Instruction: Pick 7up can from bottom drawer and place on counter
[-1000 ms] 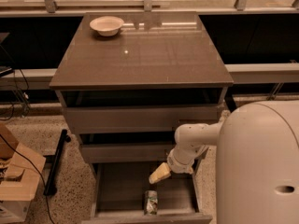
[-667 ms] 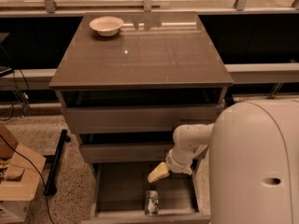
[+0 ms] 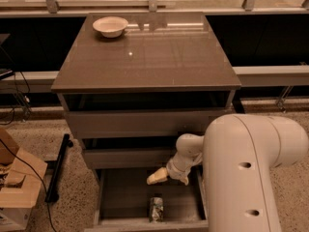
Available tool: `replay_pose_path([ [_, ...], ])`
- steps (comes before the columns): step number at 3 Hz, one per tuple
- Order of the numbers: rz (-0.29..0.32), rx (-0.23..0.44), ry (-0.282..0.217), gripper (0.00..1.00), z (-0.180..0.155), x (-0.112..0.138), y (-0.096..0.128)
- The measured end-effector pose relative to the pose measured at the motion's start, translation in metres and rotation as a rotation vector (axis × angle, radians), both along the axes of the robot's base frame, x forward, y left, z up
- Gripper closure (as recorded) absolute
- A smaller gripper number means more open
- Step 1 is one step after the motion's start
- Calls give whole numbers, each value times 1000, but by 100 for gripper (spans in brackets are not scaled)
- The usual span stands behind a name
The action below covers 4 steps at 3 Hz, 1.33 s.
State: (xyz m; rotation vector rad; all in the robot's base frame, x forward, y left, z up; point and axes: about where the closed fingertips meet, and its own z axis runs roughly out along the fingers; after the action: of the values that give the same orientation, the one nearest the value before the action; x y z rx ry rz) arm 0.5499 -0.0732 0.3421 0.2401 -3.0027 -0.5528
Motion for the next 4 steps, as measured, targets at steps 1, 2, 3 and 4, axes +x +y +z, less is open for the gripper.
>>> replay_pose_path([
  [1,-97,91,22,0,-34,-1,2],
  [2,-197,137,53,0,-72,-7,4],
  [3,-265,126,97,0,-100,-14,7],
  [4,-311,110,143,0,-128,-17,14],
])
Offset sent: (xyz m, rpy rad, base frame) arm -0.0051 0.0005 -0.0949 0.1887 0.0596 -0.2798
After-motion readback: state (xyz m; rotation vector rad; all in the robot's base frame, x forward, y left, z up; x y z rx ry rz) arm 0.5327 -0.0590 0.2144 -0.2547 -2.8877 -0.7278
